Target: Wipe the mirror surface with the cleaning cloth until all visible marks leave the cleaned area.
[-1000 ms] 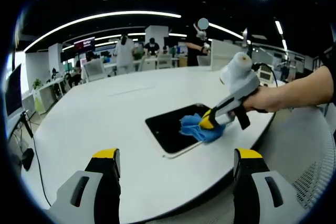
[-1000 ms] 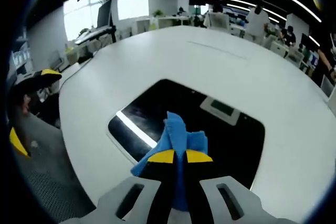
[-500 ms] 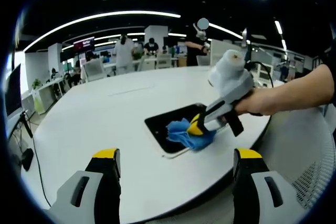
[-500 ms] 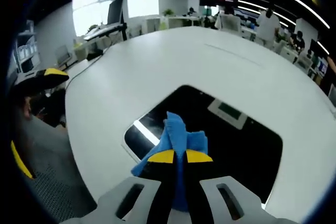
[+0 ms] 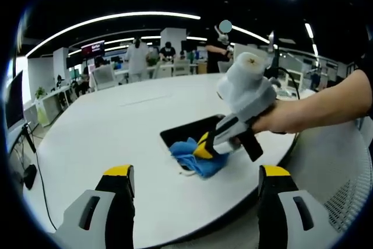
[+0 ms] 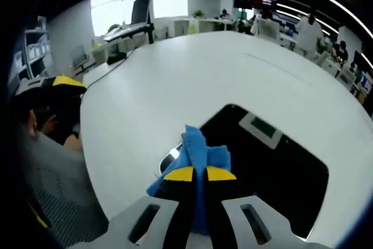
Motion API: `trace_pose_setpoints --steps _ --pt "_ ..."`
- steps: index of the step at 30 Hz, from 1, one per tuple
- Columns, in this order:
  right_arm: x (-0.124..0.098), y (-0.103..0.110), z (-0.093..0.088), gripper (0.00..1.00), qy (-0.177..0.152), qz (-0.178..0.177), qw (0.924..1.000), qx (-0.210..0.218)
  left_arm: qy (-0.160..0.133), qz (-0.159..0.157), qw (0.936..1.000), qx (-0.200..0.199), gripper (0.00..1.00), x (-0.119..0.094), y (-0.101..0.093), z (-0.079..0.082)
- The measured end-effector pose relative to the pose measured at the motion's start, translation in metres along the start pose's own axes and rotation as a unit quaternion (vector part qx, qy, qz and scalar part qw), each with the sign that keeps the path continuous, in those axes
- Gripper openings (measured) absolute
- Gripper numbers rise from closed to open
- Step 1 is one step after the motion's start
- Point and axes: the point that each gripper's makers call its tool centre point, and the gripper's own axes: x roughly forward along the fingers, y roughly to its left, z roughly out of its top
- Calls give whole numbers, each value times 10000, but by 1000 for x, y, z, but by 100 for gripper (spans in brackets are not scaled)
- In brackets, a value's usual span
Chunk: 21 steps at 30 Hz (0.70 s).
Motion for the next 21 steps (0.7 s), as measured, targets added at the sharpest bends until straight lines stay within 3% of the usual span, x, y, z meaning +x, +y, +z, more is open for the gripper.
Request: trace_pose_setpoints --steps 12,21 --pt "4 7 4 0 -98 163 9998 -21 13 -44 10000 -1 87 0 -1 0" --pt "5 7 4 0 -208 159 9992 -298 -8 -31 10000 -6 87 0 -1 0"
